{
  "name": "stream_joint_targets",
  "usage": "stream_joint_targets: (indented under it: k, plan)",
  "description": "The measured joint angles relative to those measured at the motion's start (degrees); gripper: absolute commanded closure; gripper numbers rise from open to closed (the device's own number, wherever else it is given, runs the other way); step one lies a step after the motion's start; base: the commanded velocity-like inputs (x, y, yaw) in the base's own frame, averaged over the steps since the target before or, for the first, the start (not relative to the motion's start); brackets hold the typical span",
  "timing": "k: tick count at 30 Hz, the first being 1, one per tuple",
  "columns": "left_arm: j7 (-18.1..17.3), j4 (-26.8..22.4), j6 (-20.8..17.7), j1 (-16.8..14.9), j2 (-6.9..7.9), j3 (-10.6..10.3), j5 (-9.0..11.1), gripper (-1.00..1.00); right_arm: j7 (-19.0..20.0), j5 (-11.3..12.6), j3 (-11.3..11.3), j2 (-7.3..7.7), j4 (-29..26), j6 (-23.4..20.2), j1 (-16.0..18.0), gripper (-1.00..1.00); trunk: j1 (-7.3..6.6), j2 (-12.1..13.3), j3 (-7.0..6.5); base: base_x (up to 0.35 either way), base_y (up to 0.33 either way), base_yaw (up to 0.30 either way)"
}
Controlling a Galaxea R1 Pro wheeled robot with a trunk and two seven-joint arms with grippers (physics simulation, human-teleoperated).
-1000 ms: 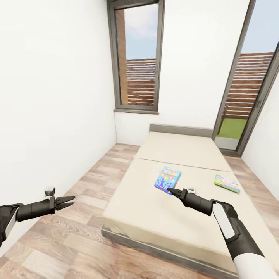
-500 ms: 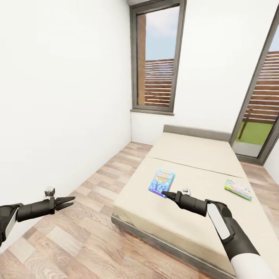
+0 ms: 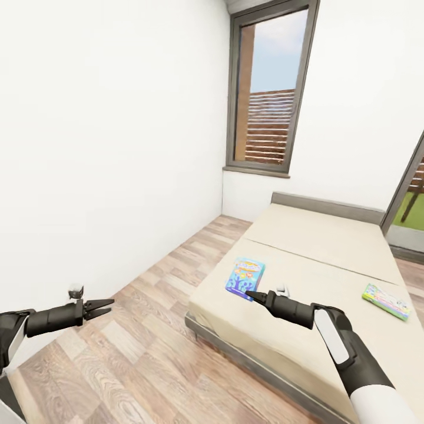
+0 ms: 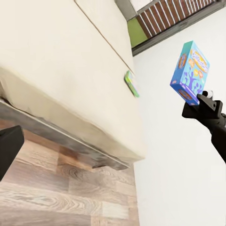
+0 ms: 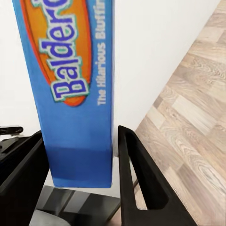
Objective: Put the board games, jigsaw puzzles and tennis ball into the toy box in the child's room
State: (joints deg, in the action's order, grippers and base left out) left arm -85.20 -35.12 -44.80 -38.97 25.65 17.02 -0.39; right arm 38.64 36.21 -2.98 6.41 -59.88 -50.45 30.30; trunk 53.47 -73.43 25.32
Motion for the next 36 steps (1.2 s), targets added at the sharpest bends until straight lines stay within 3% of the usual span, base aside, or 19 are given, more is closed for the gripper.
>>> stream_joint_targets:
  k: [36]
  plan:
    - [0.05, 0.03, 0.49, 0.04, -0.06, -0.09, -0.01, -1.0, -0.04, -0.06, 2.28, -0.3, -0.2, 0.09, 0.0, 1.0, -7.91, 14.45, -6.47, -0.001, -0.001, 0.293]
